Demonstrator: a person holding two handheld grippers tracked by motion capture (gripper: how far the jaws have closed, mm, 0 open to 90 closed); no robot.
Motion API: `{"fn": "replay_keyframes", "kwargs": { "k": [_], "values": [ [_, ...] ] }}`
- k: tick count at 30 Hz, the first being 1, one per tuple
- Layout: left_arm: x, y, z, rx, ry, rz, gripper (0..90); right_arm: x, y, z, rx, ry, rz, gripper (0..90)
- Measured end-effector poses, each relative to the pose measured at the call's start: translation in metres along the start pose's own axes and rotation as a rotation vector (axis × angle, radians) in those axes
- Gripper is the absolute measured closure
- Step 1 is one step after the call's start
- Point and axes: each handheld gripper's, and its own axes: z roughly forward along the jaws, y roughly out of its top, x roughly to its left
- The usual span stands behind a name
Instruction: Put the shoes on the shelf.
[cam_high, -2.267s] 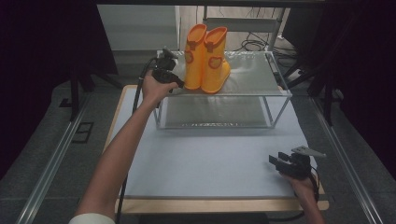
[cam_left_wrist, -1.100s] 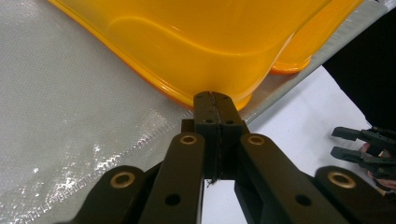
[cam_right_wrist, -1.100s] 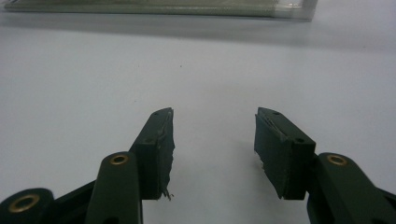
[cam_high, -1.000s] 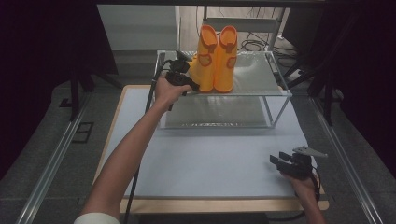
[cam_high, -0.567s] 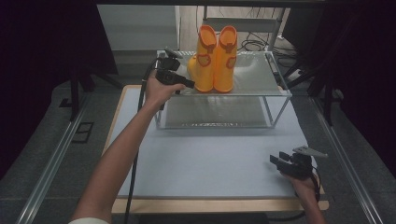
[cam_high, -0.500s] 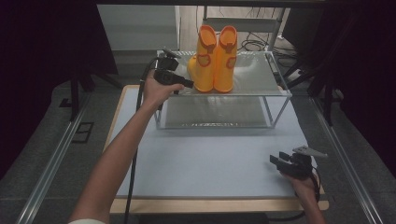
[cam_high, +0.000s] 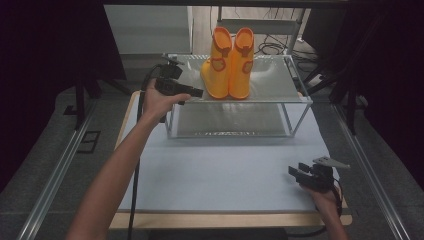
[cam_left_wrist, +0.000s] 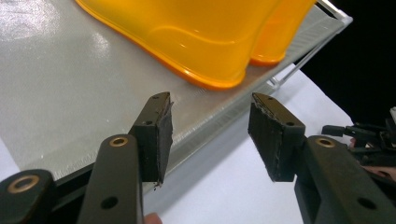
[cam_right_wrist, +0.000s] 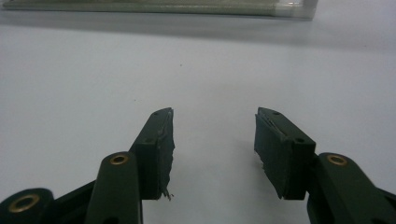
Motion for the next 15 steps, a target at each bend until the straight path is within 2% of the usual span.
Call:
{"fn": "replay_keyframes", "kwargs": {
  "k": [11,15],
  "values": [
    [-0.005,-0.024,-0.018,-0.022,-0.05,0.021,48.3,0.0,0.0,0.0,0.0,0.0,-0.003,47.2],
    [-0.007,-0.036,-0.024,-0.024,-0.047,0.038,47.6,0.0,0.0,0.0,0.001,0.0,-0.002,47.2]
  ]
}}
